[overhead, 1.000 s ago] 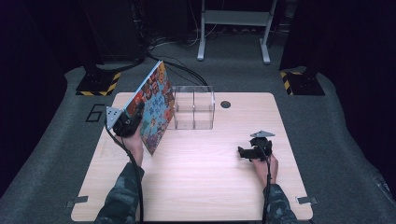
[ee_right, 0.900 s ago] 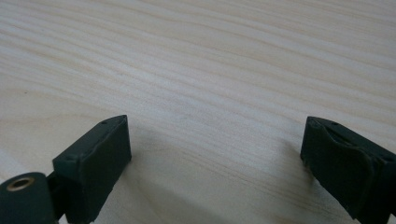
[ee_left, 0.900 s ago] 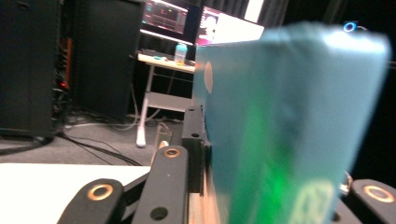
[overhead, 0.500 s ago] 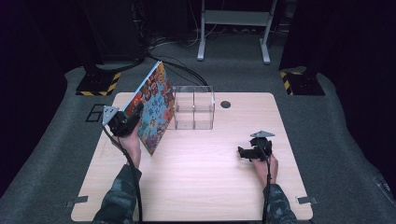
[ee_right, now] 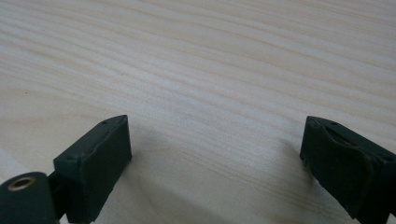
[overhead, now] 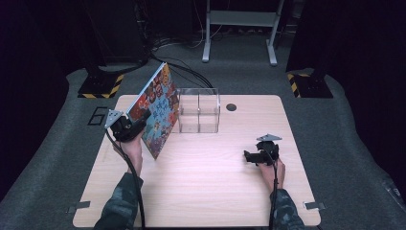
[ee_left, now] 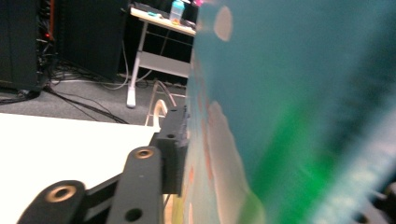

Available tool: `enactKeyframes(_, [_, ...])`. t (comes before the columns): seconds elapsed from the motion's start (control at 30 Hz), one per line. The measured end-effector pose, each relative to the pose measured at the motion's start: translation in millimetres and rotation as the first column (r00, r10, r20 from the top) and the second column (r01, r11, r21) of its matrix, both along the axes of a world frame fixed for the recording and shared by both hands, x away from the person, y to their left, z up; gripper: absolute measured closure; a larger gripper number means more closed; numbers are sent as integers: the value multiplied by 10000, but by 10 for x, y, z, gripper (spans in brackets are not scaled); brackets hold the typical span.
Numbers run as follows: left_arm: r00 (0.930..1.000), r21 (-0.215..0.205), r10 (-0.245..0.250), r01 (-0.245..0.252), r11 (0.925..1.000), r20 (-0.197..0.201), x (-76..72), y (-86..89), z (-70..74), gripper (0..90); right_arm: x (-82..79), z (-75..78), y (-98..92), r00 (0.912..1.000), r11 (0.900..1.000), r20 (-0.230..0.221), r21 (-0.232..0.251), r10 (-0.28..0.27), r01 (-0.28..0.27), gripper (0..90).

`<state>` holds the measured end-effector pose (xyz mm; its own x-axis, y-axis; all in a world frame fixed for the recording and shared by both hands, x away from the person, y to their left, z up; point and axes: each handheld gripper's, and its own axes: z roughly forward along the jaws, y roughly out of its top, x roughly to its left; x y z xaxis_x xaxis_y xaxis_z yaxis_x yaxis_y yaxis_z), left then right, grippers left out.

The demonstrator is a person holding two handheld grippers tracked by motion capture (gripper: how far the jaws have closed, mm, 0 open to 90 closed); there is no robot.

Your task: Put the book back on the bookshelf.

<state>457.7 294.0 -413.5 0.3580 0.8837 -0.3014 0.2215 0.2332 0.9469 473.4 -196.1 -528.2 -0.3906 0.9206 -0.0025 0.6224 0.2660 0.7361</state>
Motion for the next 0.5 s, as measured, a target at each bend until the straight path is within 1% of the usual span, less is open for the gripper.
enactKeyframes(0.1, [9997, 298, -234, 235, 9993, -40, -43, 14, 36, 505, -2, 1, 0, 10000, 10000, -17, 10, -20, 20, 80])
enactKeyframes(0.13, [9991, 475, -382, 389, 9981, -172, -45, 18, 51, 477, -1, 0, 0, 10000, 10000, -5, 2, -2, 2, 80])
enactKeyframes(0.17, [9990, 634, -390, 404, 9972, -231, -58, 21, 63, 444, 0, 0, 0, 10000, 10000, 1, -2, -6, 6, 80])
enactKeyframes(0.2, [9988, 754, -443, 458, 9961, -208, -74, 23, 72, 421, 0, 0, -1, 10000, 10000, 2, -14, 7, -7, 79])
enactKeyframes(0.23, [9979, 940, -547, 577, 9939, -346, -84, 26, 83, 404, -2, 0, -1, 10000, 10000, -16, 7, -17, 17, 79])
enactKeyframes(0.27, [9972, 999, -631, 668, 9928, -395, -99, 32, 87, 381, -2, 0, 0, 10000, 10000, -17, 18, -28, 28, 79])
enactKeyframes(0.33, [9957, 1383, -725, 800, 9872, -580, -131, 52, 99, 331, -1, 0, 1, 10000, 10000, -16, 33, -52, 52, 79])
enactKeyframes(0.37, [9959, 1438, -695, 772, 9866, -578, -152, 62, 102, 304, -1, 0, 0, 10000, 10000, -19, 20, -30, 30, 79])
enactKeyframes(0.4, [9954, 1614, -726, 819, 9835, -627, -177, 73, 109, 287, -1, 0, 0, 10000, 10000, -15, 19, -32, 32, 79])
enactKeyframes(0.43, [9947, 1696, -725, 841, 9819, -735, -189, 79, 113, 266, -1, 0, 1, 10000, 10000, -16, 30, -46, 46, 79])
enactKeyframes(0.5, [9908, 1955, -924, 1103, 9745, -985, -218, 96, 118, 196, -1, 0, 1, 10000, 10000, -15, 30, -46, 46, 79])
